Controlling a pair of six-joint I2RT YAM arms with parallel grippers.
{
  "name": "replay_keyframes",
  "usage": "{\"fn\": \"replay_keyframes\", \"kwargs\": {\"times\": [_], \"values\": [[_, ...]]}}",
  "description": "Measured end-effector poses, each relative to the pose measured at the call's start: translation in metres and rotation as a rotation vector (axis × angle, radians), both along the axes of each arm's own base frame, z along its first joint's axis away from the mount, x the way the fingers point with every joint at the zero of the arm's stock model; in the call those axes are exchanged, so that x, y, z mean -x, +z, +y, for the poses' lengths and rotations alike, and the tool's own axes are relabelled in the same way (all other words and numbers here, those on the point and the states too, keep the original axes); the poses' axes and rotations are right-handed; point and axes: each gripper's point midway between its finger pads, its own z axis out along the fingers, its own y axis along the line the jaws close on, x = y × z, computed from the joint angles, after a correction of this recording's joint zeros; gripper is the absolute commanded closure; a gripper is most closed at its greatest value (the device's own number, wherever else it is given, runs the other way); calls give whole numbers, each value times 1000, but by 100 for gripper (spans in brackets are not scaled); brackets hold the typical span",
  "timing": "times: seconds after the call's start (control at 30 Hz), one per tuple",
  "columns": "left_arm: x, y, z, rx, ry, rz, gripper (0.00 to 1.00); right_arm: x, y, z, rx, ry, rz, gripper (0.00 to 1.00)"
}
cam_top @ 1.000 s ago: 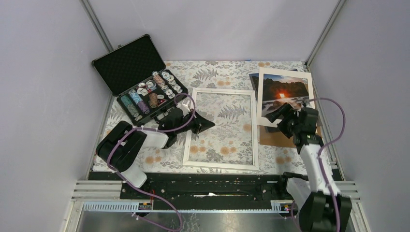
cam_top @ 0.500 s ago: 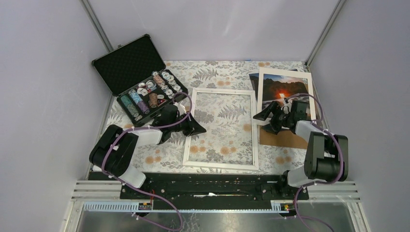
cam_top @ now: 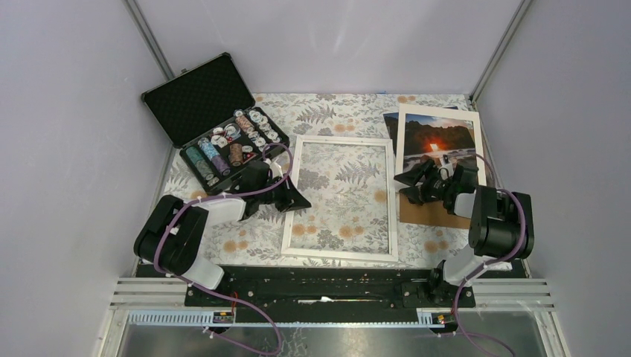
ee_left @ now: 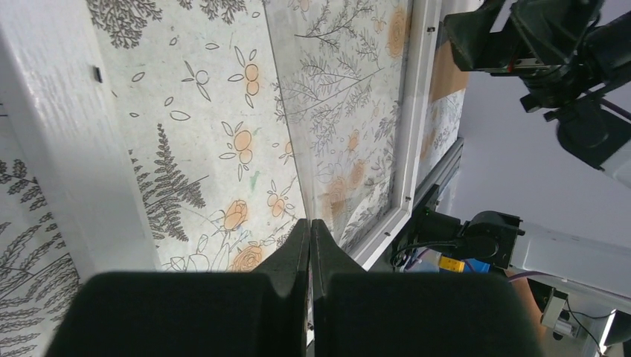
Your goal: Put the photo into the frame
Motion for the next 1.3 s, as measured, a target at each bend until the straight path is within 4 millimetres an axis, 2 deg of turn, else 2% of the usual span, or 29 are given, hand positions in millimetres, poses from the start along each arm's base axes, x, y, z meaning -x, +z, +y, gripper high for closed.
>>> {"fn": "replay_keyframes", "kwargs": {"times": [0.2, 0.27, 0.43, 0.67, 0.9, 1.07, 1.2, 1.3], "values": [[1, 3, -1, 11, -14, -4, 100, 10, -17, 6, -51, 15, 39, 24], [1, 4, -2, 17, -18, -5, 100, 11, -19, 7, -54, 17, 47, 27], [2, 8, -8, 44, -33, -14, 100, 12, -15, 9, -71, 34, 36, 32], [6, 1, -18, 60, -56, 22, 100, 10, 2, 11, -93, 37, 2, 33], [-4, 5, -23, 64, -63, 10, 100, 2, 14, 9, -119, 18, -31, 40], [-4, 0, -24, 55, -70, 27, 100, -7, 9, 10, -155, 9, -6, 43], [0, -7, -22, 37, -74, 58, 100, -7, 1, 13, -173, 15, 18, 51], [2, -9, -21, 31, -80, 63, 100, -7, -4, 17, -182, 25, 26, 53]]}}
